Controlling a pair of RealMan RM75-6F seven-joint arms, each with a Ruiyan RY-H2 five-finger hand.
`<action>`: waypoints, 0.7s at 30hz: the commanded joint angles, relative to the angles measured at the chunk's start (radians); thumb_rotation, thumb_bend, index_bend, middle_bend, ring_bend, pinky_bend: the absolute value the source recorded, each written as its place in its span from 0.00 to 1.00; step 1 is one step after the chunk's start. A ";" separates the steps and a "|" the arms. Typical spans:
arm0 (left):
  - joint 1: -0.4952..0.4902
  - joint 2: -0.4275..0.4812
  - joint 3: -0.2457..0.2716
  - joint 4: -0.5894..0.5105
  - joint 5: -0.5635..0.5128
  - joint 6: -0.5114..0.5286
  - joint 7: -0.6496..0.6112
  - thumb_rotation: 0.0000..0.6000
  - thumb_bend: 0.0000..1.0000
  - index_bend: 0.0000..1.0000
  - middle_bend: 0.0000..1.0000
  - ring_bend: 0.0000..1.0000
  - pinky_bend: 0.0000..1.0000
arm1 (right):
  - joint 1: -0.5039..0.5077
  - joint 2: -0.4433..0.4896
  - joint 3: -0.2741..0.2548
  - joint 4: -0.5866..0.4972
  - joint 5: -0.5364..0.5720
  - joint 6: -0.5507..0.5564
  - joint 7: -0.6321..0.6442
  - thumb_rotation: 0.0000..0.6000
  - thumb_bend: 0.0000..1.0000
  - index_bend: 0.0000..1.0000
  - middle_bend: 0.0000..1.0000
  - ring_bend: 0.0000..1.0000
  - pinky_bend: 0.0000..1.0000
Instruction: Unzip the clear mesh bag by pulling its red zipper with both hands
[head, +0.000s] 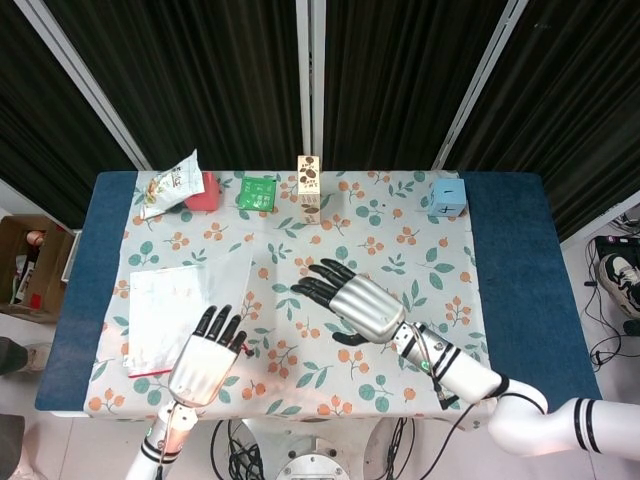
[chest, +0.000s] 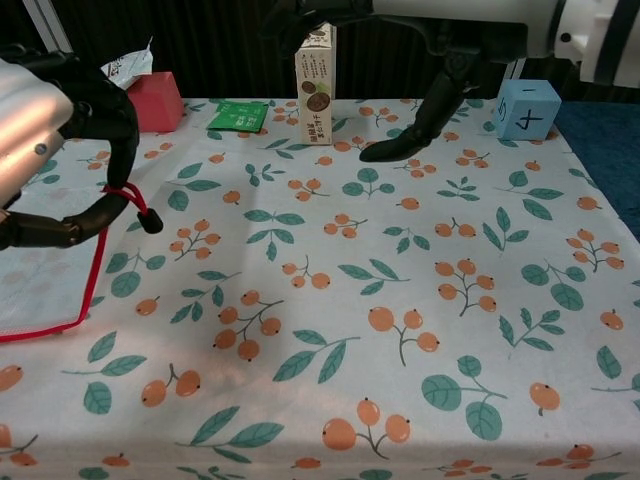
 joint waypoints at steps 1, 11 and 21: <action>0.019 -0.017 -0.004 0.011 0.025 0.022 0.021 1.00 0.39 0.76 0.47 0.37 0.46 | 0.056 -0.062 0.019 0.026 0.072 -0.027 -0.080 1.00 0.15 0.11 0.12 0.00 0.01; 0.046 -0.027 -0.013 0.003 0.047 0.023 0.061 1.00 0.39 0.77 0.64 0.59 0.65 | 0.175 -0.208 0.031 0.085 0.208 -0.045 -0.226 1.00 0.15 0.14 0.12 0.00 0.01; 0.066 -0.031 -0.018 0.003 0.062 0.028 0.038 1.00 0.39 0.77 0.72 0.67 0.71 | 0.283 -0.322 0.061 0.184 0.298 -0.049 -0.275 1.00 0.20 0.26 0.15 0.00 0.01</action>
